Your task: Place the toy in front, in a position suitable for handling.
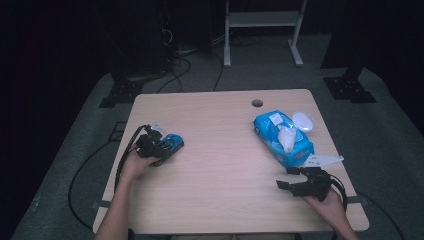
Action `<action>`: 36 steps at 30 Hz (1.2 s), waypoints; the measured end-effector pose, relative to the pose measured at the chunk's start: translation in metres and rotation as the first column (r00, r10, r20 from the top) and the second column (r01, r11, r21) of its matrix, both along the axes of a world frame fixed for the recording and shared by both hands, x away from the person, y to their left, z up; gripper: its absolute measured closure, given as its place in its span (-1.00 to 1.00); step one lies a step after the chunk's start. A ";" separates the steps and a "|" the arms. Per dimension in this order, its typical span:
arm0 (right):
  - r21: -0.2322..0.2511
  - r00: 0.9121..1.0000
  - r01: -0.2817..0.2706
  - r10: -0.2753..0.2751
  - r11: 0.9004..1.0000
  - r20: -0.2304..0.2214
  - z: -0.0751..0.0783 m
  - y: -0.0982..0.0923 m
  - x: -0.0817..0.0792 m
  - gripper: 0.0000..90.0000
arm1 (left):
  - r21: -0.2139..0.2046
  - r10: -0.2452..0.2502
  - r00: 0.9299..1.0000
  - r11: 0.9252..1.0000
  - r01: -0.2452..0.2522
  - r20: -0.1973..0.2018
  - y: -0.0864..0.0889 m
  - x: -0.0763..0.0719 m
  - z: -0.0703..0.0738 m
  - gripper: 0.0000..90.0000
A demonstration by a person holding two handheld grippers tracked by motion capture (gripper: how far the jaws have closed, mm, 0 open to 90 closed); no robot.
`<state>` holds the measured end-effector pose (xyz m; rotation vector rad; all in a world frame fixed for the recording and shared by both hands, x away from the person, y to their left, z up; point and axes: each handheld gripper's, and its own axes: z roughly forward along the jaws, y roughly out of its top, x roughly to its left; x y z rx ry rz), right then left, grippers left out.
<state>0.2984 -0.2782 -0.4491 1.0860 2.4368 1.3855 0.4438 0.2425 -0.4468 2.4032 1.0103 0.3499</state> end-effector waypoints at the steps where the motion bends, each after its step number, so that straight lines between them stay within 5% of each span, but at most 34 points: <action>1: 0.000 1.000 0.000 0.000 1.000 0.002 0.000 0.000 0.000 -0.42 | 0.002 -0.004 1.000 1.000 0.004 0.006 0.000 -0.001 0.003 -0.38; 5: 0.003 1.000 0.003 -0.003 1.000 0.001 0.000 0.000 0.001 -0.42 | 0.002 -0.021 0.999 1.000 0.021 0.030 -0.005 -0.005 0.013 -0.38; 11: 0.000 1.000 0.009 -0.009 1.000 0.005 0.001 0.000 0.002 -0.42 | -0.011 -0.112 0.990 0.993 0.113 0.087 -0.032 -0.016 0.037 -0.38; 12: -0.003 1.000 0.010 -0.010 1.000 0.006 0.001 -0.001 0.002 -0.42 | -0.017 -0.152 0.982 0.988 0.155 0.110 -0.044 -0.021 0.043 -0.38; 16: -0.004 1.000 0.012 -0.012 1.000 0.005 0.001 -0.002 0.002 -0.42 | -0.028 -0.200 0.972 0.978 0.205 0.125 -0.064 -0.028 0.051 -0.38; 25: 0.001 1.000 0.019 -0.019 1.000 0.007 0.001 -0.005 0.003 -0.42 | -0.024 -0.268 0.955 0.962 0.273 0.126 -0.093 -0.035 0.054 -0.38; 36: 0.001 0.999 0.025 -0.025 1.000 0.019 0.003 -0.008 0.002 -0.42 | -0.042 -0.354 0.929 0.932 0.360 0.108 -0.139 -0.043 0.045 -0.38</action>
